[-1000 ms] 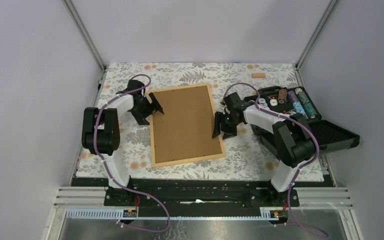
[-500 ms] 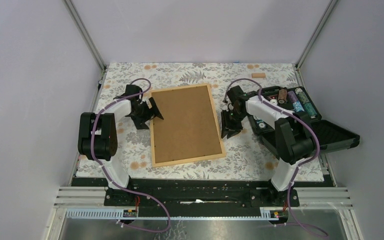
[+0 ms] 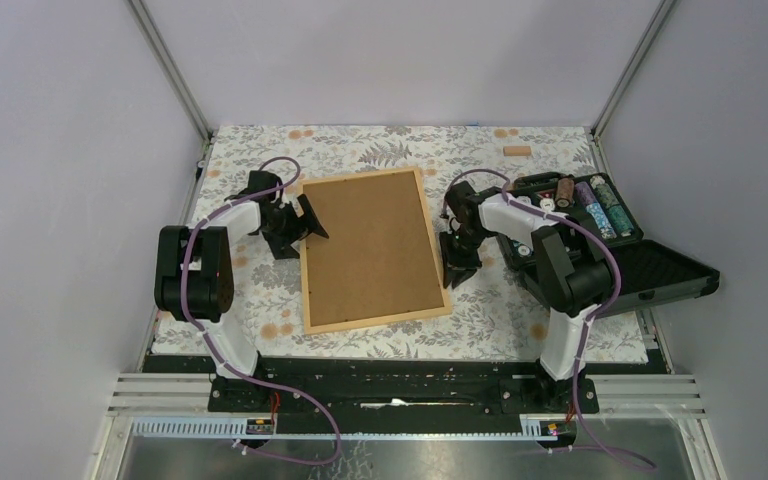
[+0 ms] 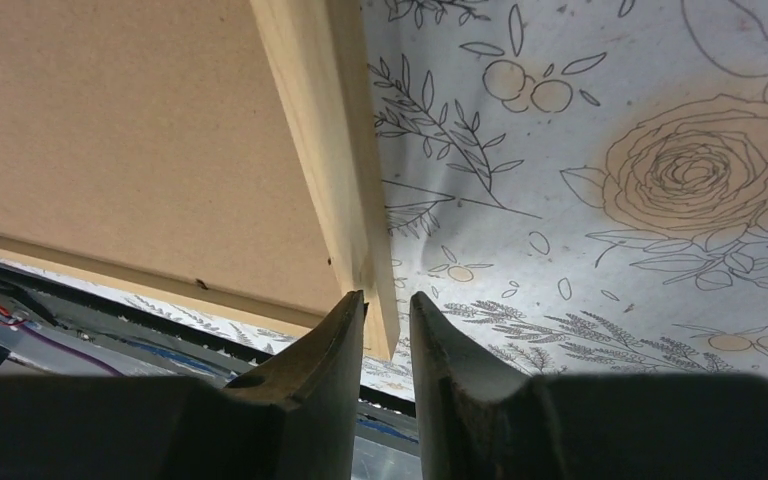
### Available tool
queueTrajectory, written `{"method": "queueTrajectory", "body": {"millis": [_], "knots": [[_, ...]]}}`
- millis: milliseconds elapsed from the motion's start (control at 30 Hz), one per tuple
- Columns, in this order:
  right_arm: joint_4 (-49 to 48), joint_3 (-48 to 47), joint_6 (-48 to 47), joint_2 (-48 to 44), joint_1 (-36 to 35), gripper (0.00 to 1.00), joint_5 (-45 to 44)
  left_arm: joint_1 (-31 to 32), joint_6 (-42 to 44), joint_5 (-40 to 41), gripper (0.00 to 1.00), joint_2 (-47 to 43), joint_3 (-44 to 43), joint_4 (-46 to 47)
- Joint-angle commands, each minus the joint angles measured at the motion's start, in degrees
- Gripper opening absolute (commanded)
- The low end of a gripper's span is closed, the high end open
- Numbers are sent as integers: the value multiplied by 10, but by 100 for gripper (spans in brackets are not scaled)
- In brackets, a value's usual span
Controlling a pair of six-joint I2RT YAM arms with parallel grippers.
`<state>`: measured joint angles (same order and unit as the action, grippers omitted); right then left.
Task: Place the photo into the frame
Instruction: Adjust the photo frame at the center of the board, then install the photo frame at the center of the board.
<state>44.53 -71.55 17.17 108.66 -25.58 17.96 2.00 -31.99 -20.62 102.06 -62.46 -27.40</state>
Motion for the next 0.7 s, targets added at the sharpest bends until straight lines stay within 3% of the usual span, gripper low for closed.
{"method": "queueTrajectory", "body": {"millis": [0,400,667], "knots": [[5,-24,3,17,-14,30,-13,4,4,-3,98,19,26,5],[-16,-29,28,45,-23,30,-32,4,1,-16,98,15,31,10],[-18,-28,55,61,-24,28,-91,4,1,-17,98,14,34,11]]}}
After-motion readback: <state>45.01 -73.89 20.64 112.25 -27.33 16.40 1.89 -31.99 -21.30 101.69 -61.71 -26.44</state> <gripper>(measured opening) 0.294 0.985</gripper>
